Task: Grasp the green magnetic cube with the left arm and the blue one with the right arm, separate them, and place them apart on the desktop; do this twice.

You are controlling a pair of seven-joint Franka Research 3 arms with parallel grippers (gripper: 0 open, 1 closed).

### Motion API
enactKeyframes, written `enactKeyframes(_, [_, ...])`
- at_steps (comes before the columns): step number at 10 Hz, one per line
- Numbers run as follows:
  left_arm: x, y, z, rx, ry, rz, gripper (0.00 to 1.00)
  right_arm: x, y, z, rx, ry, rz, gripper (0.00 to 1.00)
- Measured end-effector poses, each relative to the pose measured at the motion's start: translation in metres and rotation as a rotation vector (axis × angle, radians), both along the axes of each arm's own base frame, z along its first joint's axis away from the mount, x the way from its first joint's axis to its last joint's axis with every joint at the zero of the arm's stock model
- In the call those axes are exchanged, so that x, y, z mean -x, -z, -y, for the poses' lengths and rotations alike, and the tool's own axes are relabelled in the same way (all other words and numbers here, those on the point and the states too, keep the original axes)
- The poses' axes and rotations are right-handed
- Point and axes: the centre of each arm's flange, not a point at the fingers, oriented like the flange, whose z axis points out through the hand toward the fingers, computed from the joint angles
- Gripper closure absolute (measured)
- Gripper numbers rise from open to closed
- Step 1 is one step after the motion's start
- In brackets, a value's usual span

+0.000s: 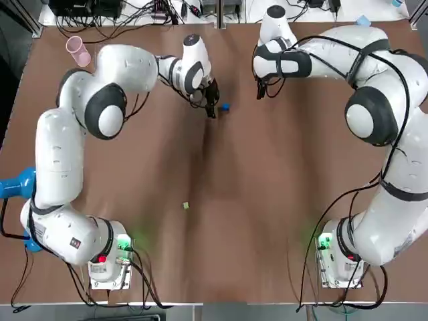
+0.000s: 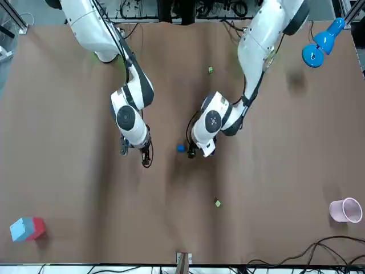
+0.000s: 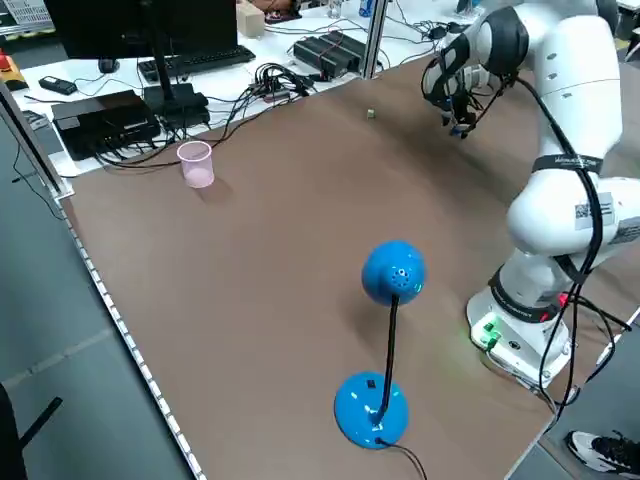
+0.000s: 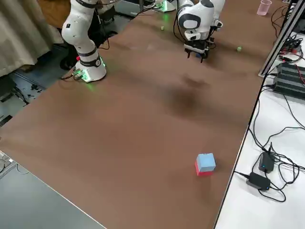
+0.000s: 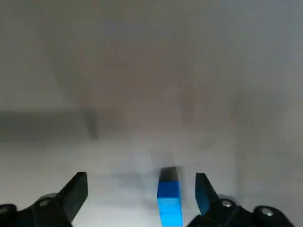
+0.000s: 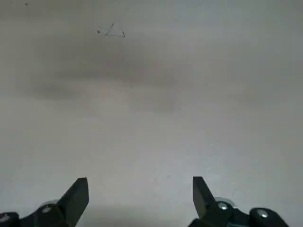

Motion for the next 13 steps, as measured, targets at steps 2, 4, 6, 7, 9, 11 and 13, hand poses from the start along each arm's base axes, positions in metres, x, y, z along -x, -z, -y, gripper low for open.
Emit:
enactKeyframes(2, [-0.003, 0.0, 0.002, 0.016, -0.036, 0.019, 0.12, 0.0, 0.0, 0.0, 0.0, -0.001, 0.0, 0.03])
enactKeyframes(4, [-0.009, 0.001, 0.0, 0.034, -0.085, 0.047, 0.13, 0.0, 0.0, 0.0, 0.0, -0.001, 0.0, 0.03])
enactKeyframes(6, [-0.007, 0.005, 0.002, 0.033, -0.083, 0.047, 0.15, 0.0, 0.0, 0.0, 0.0, -0.001, 0.0, 0.03])
enactKeyframes(7, [-0.003, 0.01, 0.005, 0.025, -0.076, 0.045, 0.16, 0.0, 0.0, 0.0, 0.0, -0.001, 0.0, 0.03])
enactKeyframes(9, [0.004, 0.017, 0.011, 0.017, -0.064, 0.054, 0.25, 0.0, 0.0, 0.0, 0.0, -0.002, 0.0, 0.03])
enactKeyframes(11, [0.0, 0.015, 0.01, 0.021, -0.07, 0.064, 0.4, 0.0, 0.0, 0.0, 0.0, -0.002, 0.0, 0.03])
enactKeyframes(13, [-0.001, 0.012, 0.011, 0.024, -0.07, 0.068, 0.63, 0.0, 0.0, 0.0, 0.0, -0.002, 0.0, 0.03])
